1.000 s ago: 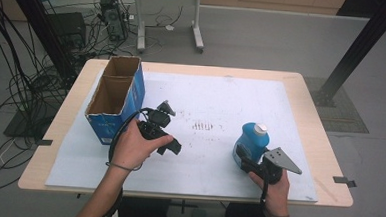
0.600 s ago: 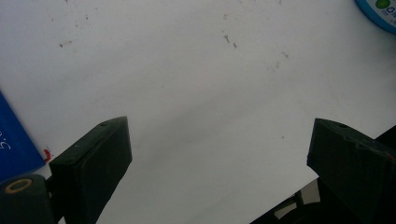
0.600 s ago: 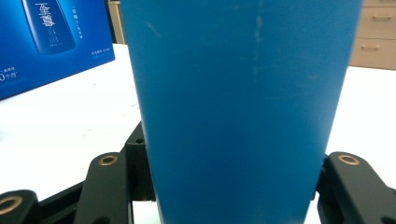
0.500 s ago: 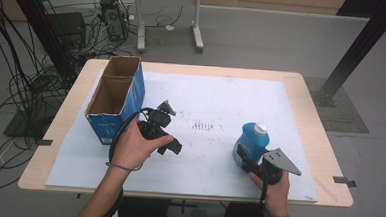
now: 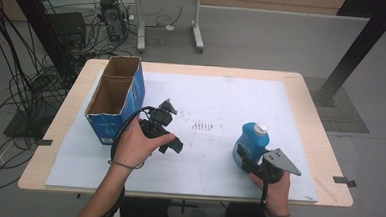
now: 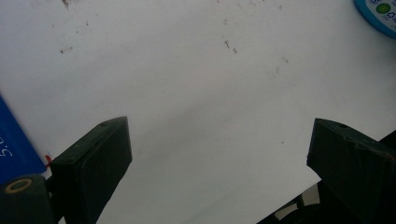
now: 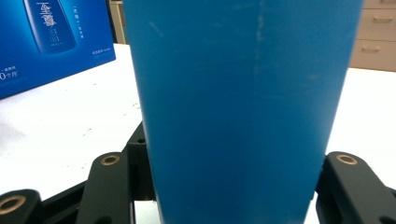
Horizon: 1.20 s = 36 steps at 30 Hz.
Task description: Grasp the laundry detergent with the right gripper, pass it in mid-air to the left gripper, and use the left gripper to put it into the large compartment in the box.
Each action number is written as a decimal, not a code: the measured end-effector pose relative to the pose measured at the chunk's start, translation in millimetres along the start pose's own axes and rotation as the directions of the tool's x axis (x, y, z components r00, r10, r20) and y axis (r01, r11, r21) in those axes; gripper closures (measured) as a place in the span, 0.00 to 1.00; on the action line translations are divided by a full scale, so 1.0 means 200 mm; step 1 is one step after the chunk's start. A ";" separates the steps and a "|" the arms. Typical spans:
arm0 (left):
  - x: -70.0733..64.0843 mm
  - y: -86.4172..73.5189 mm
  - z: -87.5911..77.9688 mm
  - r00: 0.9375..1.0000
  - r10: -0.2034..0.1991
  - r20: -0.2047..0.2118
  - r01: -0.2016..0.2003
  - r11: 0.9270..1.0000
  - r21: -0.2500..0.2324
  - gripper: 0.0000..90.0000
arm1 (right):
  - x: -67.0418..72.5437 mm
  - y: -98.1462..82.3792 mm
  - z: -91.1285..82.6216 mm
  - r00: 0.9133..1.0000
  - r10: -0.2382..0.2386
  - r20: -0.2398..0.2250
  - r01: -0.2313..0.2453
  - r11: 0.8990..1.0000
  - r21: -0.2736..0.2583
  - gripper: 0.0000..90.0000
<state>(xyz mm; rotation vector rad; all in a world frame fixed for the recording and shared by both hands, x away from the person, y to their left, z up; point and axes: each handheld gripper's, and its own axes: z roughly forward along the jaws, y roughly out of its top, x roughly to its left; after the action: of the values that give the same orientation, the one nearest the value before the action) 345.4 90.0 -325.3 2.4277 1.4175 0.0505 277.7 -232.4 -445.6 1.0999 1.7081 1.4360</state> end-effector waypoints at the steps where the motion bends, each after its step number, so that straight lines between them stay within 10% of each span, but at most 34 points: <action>1: 0.00 0.00 0.00 1.000 0.000 0.000 0.000 1.000 0.000 0.08 | 0.00 0.00 0.00 1.000 0.000 0.000 0.000 1.000 0.000 0.48; 36: 0.00 0.04 0.00 1.000 -0.002 -0.019 0.003 1.000 0.013 0.08 | 0.00 0.00 0.00 1.000 0.002 0.000 -0.002 1.000 -0.006 0.48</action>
<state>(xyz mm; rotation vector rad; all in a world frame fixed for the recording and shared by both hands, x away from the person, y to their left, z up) 352.2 85.8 -323.8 2.4419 1.4331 0.0636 277.8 -232.4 -446.1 1.0984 1.7018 1.4412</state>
